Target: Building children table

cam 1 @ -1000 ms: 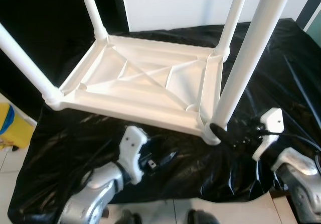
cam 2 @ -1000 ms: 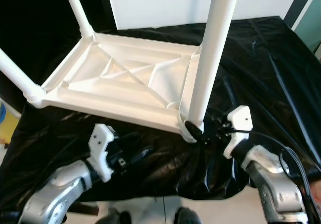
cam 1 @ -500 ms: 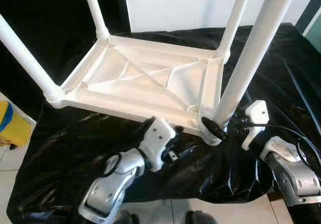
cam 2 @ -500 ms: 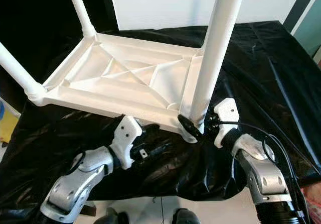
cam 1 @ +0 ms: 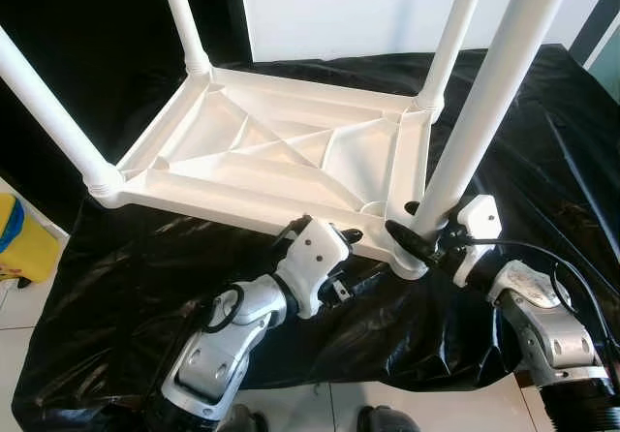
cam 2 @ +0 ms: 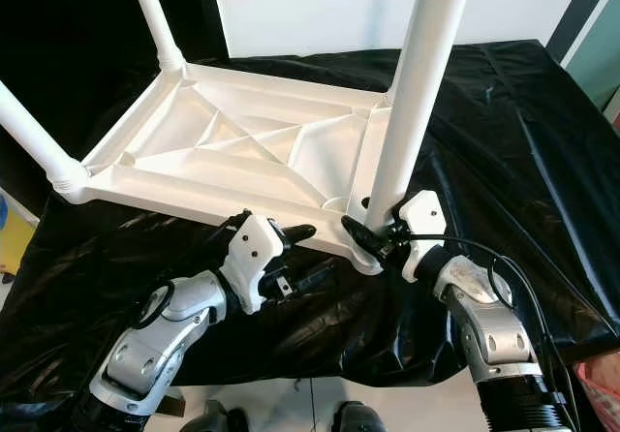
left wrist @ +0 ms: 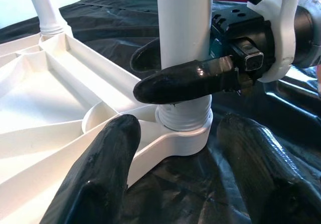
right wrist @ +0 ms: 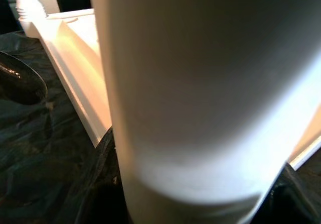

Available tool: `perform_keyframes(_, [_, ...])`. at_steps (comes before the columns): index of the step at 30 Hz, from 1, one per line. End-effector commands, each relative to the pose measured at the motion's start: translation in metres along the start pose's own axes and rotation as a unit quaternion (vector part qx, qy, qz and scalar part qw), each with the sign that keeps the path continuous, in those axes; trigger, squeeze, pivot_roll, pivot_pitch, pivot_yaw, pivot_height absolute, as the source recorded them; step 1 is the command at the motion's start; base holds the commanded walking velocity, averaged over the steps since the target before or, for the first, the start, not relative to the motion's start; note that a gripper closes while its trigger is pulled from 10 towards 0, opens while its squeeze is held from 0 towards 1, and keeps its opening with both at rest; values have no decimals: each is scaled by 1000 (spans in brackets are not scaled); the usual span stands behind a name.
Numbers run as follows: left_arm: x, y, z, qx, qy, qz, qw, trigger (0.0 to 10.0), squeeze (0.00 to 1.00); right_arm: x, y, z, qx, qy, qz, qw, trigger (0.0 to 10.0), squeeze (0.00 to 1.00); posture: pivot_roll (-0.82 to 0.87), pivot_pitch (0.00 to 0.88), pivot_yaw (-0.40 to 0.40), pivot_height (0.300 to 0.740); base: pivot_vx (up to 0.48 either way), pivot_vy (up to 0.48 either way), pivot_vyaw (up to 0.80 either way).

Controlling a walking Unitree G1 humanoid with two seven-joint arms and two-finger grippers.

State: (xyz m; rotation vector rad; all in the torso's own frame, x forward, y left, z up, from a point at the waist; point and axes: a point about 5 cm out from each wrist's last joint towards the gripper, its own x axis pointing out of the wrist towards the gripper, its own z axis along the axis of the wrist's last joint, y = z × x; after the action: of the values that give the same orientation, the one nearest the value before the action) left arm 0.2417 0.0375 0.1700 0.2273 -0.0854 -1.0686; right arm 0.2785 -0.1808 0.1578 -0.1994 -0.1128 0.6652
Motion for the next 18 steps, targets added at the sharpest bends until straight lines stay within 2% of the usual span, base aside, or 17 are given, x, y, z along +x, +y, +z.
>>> perform_keyframes(1, [1,5,-3,4,5,56,998,10000,0,0,3,-9,4,19,-3,1000,0,0,-95,142,21,740,0,0,0])
perform_keyframes(2, [2,6,-3,3,6,59,998,10000,0,1,3,-10,4,21,-5,1000,0,0,-95,143,21,740,0,0,0])
perform_keyframes(3, [2,7,-4,8,6,64,998,10000,0,2,4,-12,12,24,-17,999,10000,0,-96,146,23,740,0,0,0])
perform_keyframes(7, [3,9,-4,17,3,73,997,10000,0,4,6,-15,16,33,-49,998,10000,0,-103,149,26,740,0,0,0])
perform_keyframes(10, [4,11,-3,33,-6,76,997,10000,0,7,8,-23,16,55,-126,990,10000,0,-111,153,27,740,0,0,0])
perform_keyframes(11, [5,11,-3,27,-6,74,997,10000,0,8,10,-25,26,57,-147,987,10000,0,-116,160,30,740,0,0,0])
perform_keyframes(15, [5,10,-5,16,-4,71,997,10000,0,9,13,-26,39,57,-167,984,10000,0,-116,160,30,740,0,0,0])
perform_keyframes(18, [6,13,-7,17,2,71,997,10000,0,13,30,-27,74,64,-271,958,10000,0,-122,171,37,740,0,0,0])
